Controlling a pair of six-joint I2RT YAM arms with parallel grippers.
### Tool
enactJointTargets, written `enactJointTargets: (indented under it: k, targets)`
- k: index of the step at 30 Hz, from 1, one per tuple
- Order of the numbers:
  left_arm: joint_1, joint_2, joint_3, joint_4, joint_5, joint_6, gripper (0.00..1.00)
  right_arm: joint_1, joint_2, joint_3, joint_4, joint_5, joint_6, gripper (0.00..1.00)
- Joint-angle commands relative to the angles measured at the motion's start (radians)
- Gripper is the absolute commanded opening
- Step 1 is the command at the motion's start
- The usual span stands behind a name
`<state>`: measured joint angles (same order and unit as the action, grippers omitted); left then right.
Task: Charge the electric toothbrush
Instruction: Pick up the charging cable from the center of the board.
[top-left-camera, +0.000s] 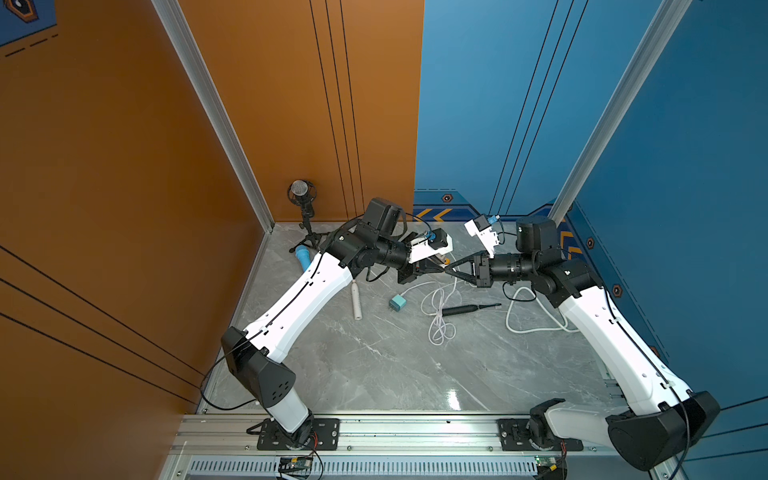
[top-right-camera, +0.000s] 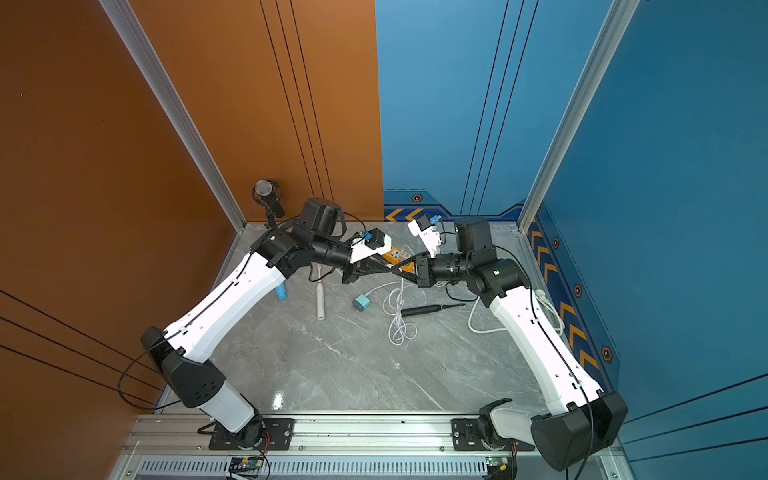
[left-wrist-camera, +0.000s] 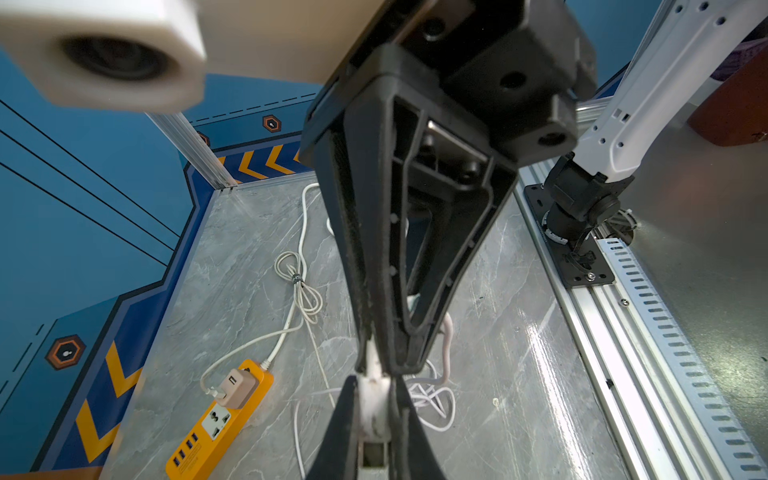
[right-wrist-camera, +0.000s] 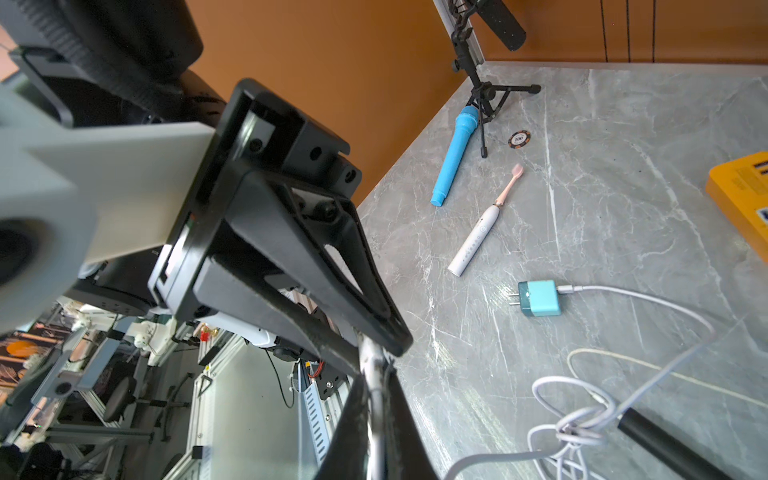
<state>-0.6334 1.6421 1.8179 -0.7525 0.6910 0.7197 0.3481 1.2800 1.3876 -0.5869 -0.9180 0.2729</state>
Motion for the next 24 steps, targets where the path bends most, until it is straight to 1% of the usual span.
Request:
enactJointTargets:
  k: [1, 3, 6, 8, 11, 17, 24]
  targets:
    - [-0.025, -0.015, -0.022, -0.009, -0.123, 0.073, 0.02, 0.003, 0.006, 0.046, 0.018, 0.035, 0.172, 0.16]
    - [-0.052, -0.015, -0.029, -0.009, -0.203, 0.109, 0.0, -0.001, 0.024, 0.047, 0.046, 0.032, 0.269, 0.16]
    - [-0.077, -0.007, -0.03, -0.009, -0.267, 0.142, 0.0, 0.002, 0.04, 0.033, 0.078, 0.01, 0.343, 0.1]
    - [-0.078, -0.004, -0.024, -0.009, -0.258, 0.141, 0.0, 0.004, 0.039, 0.02, 0.081, 0.01, 0.352, 0.11]
    - [-0.076, -0.005, -0.011, -0.008, -0.249, 0.138, 0.0, 0.0, 0.037, -0.002, 0.082, 0.017, 0.358, 0.15]
    - [-0.08, -0.004, 0.008, -0.008, -0.224, 0.139, 0.0, 0.005, 0.041, -0.016, 0.109, 0.028, 0.392, 0.16]
    - [-0.081, 0.001, 0.036, -0.008, -0.202, 0.129, 0.0, 0.014, 0.056, -0.018, 0.126, 0.019, 0.397, 0.17]
